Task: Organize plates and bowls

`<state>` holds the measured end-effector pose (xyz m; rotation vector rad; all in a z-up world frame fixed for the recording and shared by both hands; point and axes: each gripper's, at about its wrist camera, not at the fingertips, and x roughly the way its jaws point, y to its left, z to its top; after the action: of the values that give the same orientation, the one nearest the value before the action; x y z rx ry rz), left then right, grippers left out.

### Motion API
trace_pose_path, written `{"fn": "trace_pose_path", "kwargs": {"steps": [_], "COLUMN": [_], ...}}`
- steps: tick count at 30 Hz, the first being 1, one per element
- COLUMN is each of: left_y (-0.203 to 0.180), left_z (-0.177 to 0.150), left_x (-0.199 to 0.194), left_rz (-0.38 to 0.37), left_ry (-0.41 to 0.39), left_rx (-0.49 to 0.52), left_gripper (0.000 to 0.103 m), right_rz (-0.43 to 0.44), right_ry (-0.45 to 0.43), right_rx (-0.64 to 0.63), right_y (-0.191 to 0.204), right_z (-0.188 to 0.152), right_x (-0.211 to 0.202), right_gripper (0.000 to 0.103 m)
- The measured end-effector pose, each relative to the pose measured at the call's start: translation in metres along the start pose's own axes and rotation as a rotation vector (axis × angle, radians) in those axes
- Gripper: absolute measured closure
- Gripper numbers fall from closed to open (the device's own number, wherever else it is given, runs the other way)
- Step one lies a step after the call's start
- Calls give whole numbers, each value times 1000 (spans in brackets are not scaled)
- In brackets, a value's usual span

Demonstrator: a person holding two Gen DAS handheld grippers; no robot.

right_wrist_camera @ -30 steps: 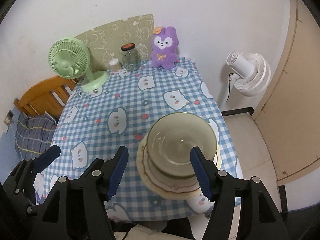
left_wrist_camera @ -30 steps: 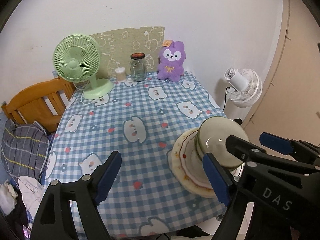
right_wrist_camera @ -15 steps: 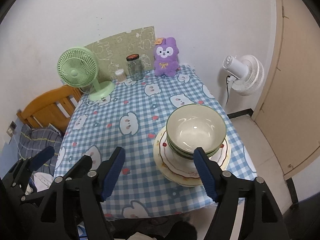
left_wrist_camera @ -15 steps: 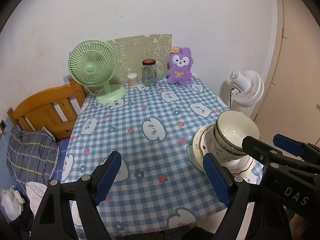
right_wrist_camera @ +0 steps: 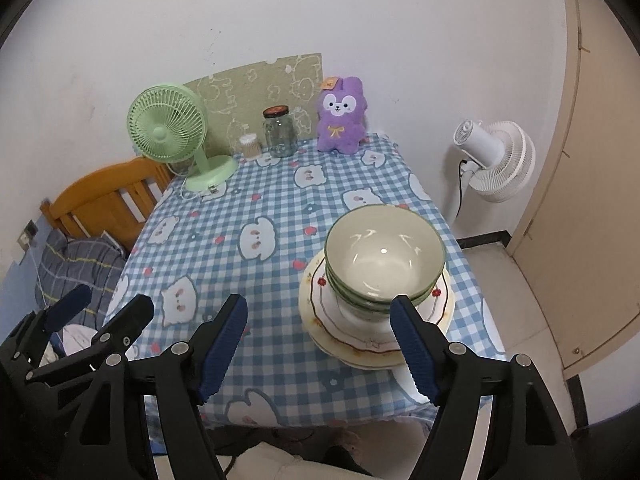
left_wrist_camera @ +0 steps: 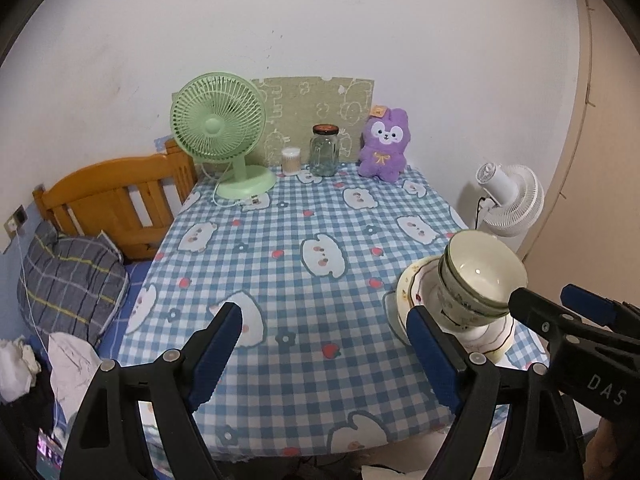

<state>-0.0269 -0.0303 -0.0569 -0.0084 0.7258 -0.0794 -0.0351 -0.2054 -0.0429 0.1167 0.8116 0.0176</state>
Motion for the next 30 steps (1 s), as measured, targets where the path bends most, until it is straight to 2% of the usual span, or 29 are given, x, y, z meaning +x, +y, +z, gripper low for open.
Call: {"fn": "trace_pose_path", "kwargs": {"steps": [7,14,30], "left_y": [-3,-3,9], "left_z": [-18,-32,-25], "left_x": [0,6,13], "left_rz": [3,7,-23], "left_ry": [-16,-91,-93], "left_rx": [13,60,40], "left_gripper": [16,15,10], "right_rz": [-23,-61,-74], "right_ry": [-32,-102,-77], "right_rx": [13,-5,34], "right_y": [-3,0,-2], "right_z": [-20,-40,-39], "right_x": [2,8,20], "right_gripper": [27,26,25]}}
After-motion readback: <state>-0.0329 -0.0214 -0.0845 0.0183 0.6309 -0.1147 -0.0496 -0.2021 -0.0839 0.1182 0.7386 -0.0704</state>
